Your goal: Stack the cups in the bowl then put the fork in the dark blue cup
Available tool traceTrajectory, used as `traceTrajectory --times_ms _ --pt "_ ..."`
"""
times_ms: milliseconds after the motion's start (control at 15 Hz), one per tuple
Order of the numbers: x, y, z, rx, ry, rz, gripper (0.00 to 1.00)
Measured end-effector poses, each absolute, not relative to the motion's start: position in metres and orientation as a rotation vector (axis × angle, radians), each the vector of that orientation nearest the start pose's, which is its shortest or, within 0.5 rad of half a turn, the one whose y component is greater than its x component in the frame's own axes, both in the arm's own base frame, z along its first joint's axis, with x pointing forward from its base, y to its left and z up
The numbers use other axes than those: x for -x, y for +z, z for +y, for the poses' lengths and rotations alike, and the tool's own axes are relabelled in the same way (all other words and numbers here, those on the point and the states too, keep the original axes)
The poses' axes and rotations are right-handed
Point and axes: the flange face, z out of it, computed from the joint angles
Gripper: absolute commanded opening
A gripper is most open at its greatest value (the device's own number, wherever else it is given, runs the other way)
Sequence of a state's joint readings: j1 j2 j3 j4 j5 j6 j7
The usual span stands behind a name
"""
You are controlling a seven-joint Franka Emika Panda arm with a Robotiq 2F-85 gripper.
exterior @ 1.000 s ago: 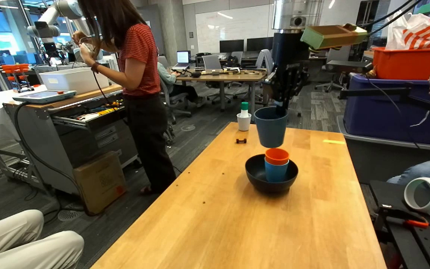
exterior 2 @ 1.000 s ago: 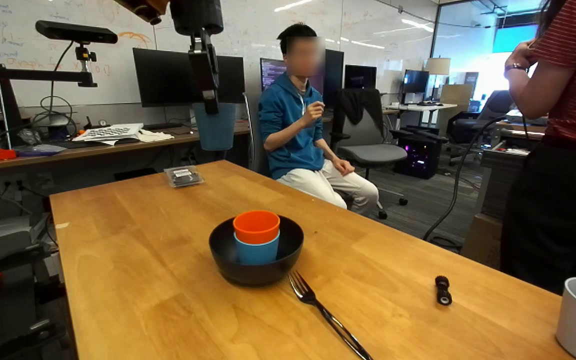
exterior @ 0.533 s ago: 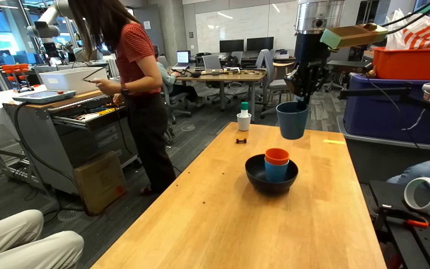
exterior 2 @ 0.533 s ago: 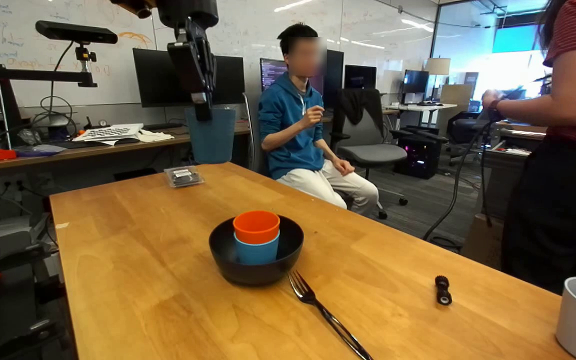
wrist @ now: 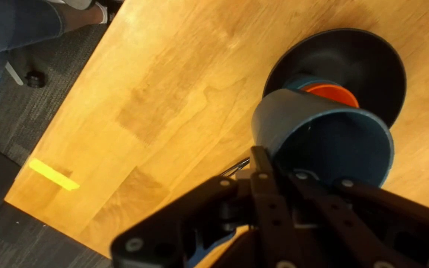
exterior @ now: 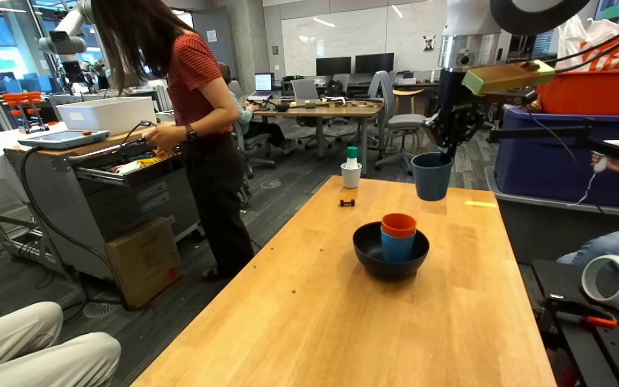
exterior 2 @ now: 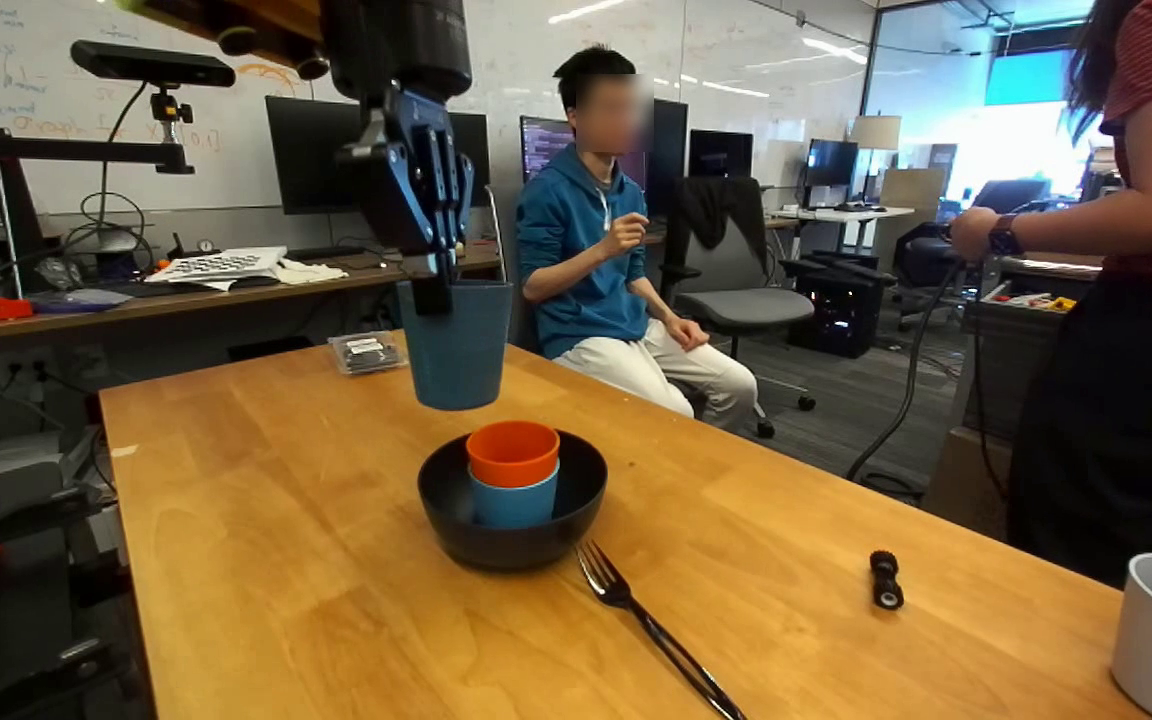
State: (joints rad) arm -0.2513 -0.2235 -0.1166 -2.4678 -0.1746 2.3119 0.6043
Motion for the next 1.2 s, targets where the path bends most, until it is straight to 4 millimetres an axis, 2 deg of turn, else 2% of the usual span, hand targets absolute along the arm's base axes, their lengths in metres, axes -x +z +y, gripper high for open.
traceTrajectory --times_ms 200,400,800,1200 --pt "-0.429 0.363 -0.182 2.894 -0.144 1.391 0.04" --pt "-0.438 0.346 -0.184 2.835 -0.188 1.405 0.04" --pt "-0.454 0.323 -0.167 2.79 -0.2 1.351 0.04" --pt "-0.459 0.309 -0.161 2.8 -0.184 1.323 0.05"
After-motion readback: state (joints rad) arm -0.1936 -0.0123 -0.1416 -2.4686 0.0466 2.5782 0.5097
